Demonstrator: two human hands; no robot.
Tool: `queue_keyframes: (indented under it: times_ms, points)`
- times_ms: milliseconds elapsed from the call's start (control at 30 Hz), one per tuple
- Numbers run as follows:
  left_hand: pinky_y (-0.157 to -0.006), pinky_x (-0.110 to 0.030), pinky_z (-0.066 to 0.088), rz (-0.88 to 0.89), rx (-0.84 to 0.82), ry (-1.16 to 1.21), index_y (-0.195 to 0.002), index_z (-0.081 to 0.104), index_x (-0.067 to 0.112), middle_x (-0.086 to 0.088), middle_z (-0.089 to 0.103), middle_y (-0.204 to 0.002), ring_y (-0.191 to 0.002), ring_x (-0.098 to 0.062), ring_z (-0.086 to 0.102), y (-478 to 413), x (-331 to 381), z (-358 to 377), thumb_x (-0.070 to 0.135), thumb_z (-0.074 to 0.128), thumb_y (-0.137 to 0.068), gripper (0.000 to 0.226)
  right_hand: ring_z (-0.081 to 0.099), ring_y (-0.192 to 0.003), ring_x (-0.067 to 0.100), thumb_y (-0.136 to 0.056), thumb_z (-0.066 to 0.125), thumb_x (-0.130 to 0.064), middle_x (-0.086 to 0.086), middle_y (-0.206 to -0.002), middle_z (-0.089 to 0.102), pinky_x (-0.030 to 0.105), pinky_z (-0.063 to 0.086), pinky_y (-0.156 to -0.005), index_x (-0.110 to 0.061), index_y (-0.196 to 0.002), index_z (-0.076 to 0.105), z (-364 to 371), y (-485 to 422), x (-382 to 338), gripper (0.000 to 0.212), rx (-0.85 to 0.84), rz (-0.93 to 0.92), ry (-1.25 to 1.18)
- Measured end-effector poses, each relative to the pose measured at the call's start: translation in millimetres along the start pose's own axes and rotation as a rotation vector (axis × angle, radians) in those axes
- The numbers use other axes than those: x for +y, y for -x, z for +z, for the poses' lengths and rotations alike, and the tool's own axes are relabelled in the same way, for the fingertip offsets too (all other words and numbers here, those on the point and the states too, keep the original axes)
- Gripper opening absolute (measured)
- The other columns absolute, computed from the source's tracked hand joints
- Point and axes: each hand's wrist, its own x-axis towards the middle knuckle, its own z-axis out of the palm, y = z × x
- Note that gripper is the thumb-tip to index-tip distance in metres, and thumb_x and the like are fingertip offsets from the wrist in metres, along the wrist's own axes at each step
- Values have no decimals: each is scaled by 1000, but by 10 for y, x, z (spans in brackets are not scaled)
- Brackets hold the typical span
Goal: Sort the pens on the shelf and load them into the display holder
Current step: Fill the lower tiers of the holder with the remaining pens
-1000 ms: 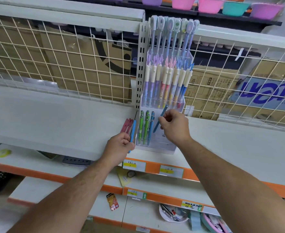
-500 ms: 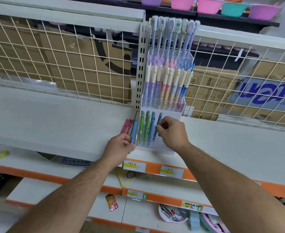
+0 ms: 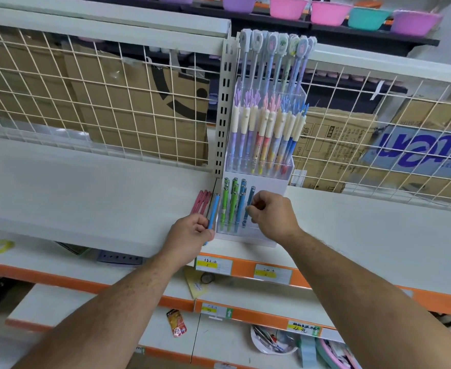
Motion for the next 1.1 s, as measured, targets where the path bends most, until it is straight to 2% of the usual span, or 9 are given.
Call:
queue_keyframes:
  times_ms: [133,267,367,433,533,667,833,967,1100]
  points:
    - [-67,-26,55,31,-5,12,-83,67,23,2,72,-79,-75,-16,68,22,-1,-3,13,74,-85,12,66,-75,15,-89,73,-23,-6,-81,68,32,57,-72,-19,-91,70,1,27,4,5,27,18,41]
    - [-66,-25,55,84,3,58,-79,68,29,-2,69,-82,-73,-15,64,97,-20,-8,13,74,-86,19,62,-70,11,-86,68,-16,-8,-75,67,27,52,-65,-21,-77,65,-43,216,-1,10,72,47,-44]
    - [-68,-28,57,129,-6,60,-79,68,37,5,66,-77,-70,-10,61,195,-42,37,15,76,-84,24,56,-59,4,-84,68,-10,-6,-67,66,21,48,-59,-17,-70,66,-80,411,-72,16,-30,22,-195]
    - [-68,-29,57,157,-21,62,-79,67,37,9,66,-75,-69,-8,61,258,-19,109,14,77,-82,25,52,-56,5,-83,73,-8,-2,-66,63,21,46,-59,-15,-74,67,-83,527,-133,13,-153,6,-290]
    - [-62,-20,51,221,-58,70,-77,67,34,11,68,-71,-65,-3,61,317,69,232,9,78,-79,28,54,-58,8,-84,78,-8,2,-73,64,19,43,-56,-10,-84,67,-65,639,-191,12,-247,-10,-360]
    - [-62,-13,49,271,-98,71,-78,68,39,13,70,-75,-68,0,64,354,174,299,10,78,-80,30,55,-56,9,-87,77,-11,7,-68,64,23,46,-53,5,-83,64,-69,692,-217,20,-190,-46,-332]
    - [-58,-11,47,332,-38,-187,-76,66,34,19,67,-77,-68,0,61,262,145,77,25,72,-83,13,65,-62,15,-90,73,-12,13,-74,69,33,51,-60,0,-89,69,-248,587,-215,12,12,46,-403]
    - [-63,-28,52,231,-40,-536,-72,62,26,12,64,-75,-71,-4,59,104,22,-144,23,63,-83,11,70,-71,22,-92,72,-17,8,-79,72,40,59,-70,-8,-90,71,-365,440,-213,9,188,74,-335]
    - [-62,-22,46,144,-91,-547,-70,64,26,11,63,-80,-74,-6,59,39,-63,-161,18,66,-80,14,70,-80,26,-92,71,-23,3,-81,71,45,59,-78,-13,-87,70,-286,356,-241,11,193,62,-211]
